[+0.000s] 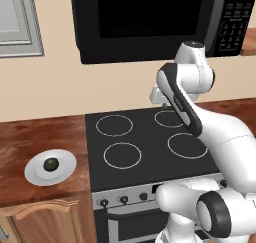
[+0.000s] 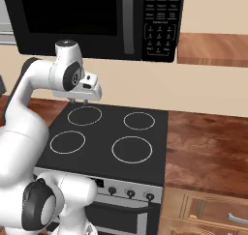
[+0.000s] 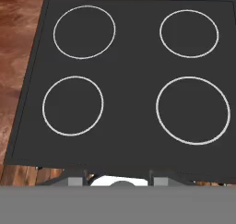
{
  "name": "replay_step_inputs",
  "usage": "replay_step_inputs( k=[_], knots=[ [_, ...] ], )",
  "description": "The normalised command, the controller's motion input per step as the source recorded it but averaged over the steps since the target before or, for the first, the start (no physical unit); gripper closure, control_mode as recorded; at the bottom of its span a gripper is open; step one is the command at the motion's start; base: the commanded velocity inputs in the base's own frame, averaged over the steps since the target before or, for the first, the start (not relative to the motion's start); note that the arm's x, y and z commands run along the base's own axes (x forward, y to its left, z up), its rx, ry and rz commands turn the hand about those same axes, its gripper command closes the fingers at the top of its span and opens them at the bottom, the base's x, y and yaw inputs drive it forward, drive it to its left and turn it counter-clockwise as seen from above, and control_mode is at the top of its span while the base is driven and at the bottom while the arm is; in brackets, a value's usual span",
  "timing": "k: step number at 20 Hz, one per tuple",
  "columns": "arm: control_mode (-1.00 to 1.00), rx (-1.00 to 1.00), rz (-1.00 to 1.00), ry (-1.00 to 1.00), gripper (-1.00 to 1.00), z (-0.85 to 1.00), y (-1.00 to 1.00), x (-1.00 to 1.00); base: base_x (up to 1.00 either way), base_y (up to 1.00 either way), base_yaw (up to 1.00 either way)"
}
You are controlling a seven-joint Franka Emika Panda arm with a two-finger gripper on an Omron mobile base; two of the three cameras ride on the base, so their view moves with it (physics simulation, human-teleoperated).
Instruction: Pick the squash from the counter and place it in the microwave. Then turn on the microwave.
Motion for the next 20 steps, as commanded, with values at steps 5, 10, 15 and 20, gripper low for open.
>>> replay_step_inputs(
  k=[5,10,15,20],
  knots=[
    [-1.00,0.00,0.00,-0.06,-1.00,0.00,0.00,-0.16,0.00,0.00,0.00],
    [-1.00,0.00,-0.01,-0.27,-1.00,0.19,-0.05,-0.30,0.00,0.00,0.00],
    [-1.00,-0.01,-0.04,-0.31,-1.00,0.32,-0.19,-0.23,0.00,0.00,0.00],
    [-1.00,-0.01,-0.05,-0.27,-1.00,0.44,-0.34,-0.04,0.00,0.00,0.00]
  ],
)
